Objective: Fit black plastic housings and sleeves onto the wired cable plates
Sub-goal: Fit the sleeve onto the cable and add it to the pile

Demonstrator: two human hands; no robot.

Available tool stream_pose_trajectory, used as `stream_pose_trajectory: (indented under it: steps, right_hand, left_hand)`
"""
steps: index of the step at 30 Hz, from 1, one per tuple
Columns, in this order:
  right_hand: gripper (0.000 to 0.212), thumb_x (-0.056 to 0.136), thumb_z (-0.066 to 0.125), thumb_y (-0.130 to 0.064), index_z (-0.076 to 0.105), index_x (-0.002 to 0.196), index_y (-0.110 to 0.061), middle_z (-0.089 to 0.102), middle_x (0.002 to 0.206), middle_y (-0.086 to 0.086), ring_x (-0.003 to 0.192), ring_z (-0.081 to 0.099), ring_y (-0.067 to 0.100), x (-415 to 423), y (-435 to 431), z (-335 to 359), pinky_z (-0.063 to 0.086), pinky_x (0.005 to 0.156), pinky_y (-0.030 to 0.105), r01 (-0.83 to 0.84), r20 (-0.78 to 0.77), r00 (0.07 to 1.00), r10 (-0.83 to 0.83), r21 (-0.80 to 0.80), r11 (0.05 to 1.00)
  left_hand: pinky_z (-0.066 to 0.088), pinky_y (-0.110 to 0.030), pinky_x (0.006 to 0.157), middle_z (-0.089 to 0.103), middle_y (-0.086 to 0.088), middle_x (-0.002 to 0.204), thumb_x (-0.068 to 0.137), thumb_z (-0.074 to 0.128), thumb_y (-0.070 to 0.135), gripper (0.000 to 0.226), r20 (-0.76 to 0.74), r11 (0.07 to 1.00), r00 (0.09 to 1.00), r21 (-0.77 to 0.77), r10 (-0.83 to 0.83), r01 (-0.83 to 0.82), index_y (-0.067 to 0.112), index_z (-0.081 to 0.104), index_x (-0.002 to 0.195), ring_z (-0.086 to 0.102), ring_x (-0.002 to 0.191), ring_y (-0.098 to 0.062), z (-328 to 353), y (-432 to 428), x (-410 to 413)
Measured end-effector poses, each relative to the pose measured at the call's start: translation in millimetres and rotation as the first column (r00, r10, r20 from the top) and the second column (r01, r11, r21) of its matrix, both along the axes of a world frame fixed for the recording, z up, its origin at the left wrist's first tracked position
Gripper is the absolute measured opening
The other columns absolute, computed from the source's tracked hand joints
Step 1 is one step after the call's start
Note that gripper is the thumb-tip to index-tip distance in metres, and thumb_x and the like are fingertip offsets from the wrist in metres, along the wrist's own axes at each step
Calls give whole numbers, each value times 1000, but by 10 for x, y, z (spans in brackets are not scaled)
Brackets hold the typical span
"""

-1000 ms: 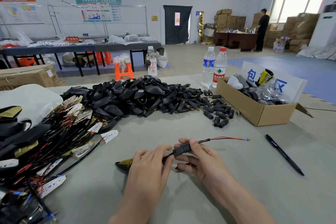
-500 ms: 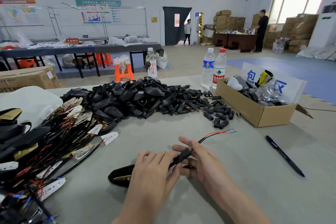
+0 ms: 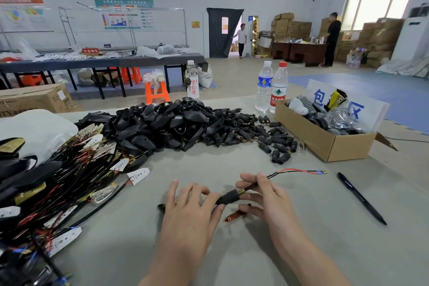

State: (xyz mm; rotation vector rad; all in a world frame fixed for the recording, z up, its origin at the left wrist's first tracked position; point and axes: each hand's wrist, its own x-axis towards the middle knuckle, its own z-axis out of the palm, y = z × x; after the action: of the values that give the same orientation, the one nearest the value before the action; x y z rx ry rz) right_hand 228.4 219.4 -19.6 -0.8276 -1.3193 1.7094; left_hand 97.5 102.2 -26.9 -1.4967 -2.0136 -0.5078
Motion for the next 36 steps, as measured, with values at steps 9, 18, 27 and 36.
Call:
stream_pose_trajectory:
  steps: [9, 18, 27, 36]
  right_hand:
    - [41, 107, 38, -34, 73, 98, -14, 76, 84, 4, 61, 67, 12, 161, 183, 59, 55, 52, 25, 178, -28, 983, -181, -87, 980]
    - [39, 107, 38, -36, 72, 99, -18, 73, 75, -4, 56, 62, 11, 245, 280, 79, 54, 52, 25, 301, -73, 949, -307, -87, 950]
    - [25, 103, 49, -34, 68, 104, -18, 74, 85, 2, 62, 67, 13, 285, 285, 104, 56, 54, 24, 212, -176, 949, -260, -252, 944]
    - [14, 94, 65, -14, 78, 90, -13, 77, 88, 7, 77, 72, 16, -32, -5, -56, 57, 64, 23, -45, 25, 999, 45, -4, 999]
  left_hand:
    - [18, -49, 112, 63, 5, 112, 94, 29, 51, 44, 225, 986, 973, -169, 50, -11, 38, 69, 103, 62, 111, -21, -45, -92, -112]
    - [40, -23, 84, 54, 22, 102, 90, 15, 67, 54, 382, 981, 924, -166, -26, 96, 46, 58, 116, 51, 101, -5, -89, -101, -155]
    - [39, -22, 84, 53, 23, 99, 93, 25, 66, 43, 430, 990, 902, -106, -40, 94, 47, 57, 113, 49, 97, -3, -140, -93, -173]
    - [44, -28, 86, 54, 24, 106, 95, 43, 61, 31, 472, 995, 879, -27, -70, 94, 44, 57, 116, 50, 100, -4, -142, -92, -198]
